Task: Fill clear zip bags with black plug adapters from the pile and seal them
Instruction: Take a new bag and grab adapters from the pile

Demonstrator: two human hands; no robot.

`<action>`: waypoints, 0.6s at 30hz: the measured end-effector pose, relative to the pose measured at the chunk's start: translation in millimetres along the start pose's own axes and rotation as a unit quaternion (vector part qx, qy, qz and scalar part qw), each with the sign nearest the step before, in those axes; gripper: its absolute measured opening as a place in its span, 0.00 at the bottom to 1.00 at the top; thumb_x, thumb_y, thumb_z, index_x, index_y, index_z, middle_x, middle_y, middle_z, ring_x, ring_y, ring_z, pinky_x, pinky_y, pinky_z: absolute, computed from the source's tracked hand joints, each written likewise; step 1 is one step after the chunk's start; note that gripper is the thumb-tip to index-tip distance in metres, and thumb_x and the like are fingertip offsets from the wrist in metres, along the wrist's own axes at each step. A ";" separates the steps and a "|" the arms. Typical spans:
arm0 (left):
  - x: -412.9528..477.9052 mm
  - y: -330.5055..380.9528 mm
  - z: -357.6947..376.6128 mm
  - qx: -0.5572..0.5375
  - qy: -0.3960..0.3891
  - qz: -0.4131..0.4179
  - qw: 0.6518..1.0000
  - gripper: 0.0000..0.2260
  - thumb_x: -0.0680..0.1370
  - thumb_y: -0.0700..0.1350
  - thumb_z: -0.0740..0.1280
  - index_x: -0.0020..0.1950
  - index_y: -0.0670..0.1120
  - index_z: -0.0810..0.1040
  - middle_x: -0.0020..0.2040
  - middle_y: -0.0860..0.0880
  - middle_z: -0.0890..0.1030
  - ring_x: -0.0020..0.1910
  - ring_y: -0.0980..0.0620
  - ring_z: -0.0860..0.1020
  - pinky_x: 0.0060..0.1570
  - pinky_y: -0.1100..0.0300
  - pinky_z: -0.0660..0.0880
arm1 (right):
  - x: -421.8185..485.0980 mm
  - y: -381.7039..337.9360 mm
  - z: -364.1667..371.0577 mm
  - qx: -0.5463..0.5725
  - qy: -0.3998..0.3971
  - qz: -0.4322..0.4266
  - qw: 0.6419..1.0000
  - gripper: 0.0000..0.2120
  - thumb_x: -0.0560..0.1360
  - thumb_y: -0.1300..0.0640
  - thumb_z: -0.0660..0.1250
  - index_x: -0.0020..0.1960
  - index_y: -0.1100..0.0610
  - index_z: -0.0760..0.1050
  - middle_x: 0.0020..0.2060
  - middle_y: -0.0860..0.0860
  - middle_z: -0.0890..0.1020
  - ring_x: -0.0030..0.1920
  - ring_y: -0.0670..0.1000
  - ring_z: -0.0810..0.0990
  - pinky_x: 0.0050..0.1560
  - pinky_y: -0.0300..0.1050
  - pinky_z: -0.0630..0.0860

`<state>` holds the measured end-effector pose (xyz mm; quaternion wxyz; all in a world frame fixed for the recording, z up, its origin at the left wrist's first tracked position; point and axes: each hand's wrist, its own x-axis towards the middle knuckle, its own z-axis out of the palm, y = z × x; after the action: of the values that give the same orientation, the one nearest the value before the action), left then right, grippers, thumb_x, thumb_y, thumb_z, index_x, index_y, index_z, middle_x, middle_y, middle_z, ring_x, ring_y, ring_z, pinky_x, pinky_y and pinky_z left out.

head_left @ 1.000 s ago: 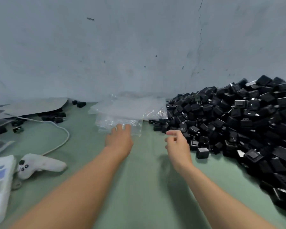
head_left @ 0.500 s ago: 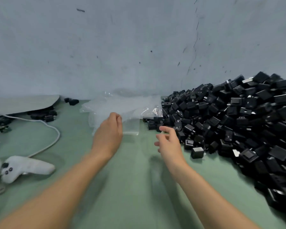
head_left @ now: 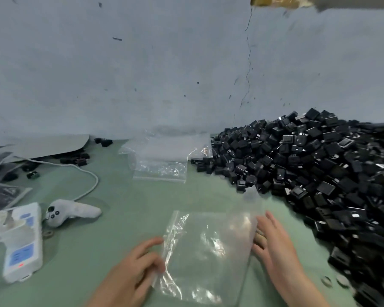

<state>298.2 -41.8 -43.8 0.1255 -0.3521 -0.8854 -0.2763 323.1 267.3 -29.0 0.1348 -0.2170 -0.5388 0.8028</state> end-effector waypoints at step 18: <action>12.8 28.2 22.7 0.131 -0.080 0.046 0.987 0.15 0.74 0.57 0.60 0.54 0.61 0.83 0.61 0.56 0.82 0.59 0.58 0.81 0.60 0.60 0.67 | -36.1 -77.5 31.5 -0.521 -0.099 -0.251 0.810 0.24 0.77 0.34 0.53 0.71 0.34 0.65 0.62 0.30 0.70 0.61 0.36 0.71 0.62 0.42 0.68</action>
<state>307.9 -4.7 -45.7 0.1114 -0.3943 -0.9039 -0.1228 337.6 255.3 60.1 0.1445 -0.0313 -0.9224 0.3569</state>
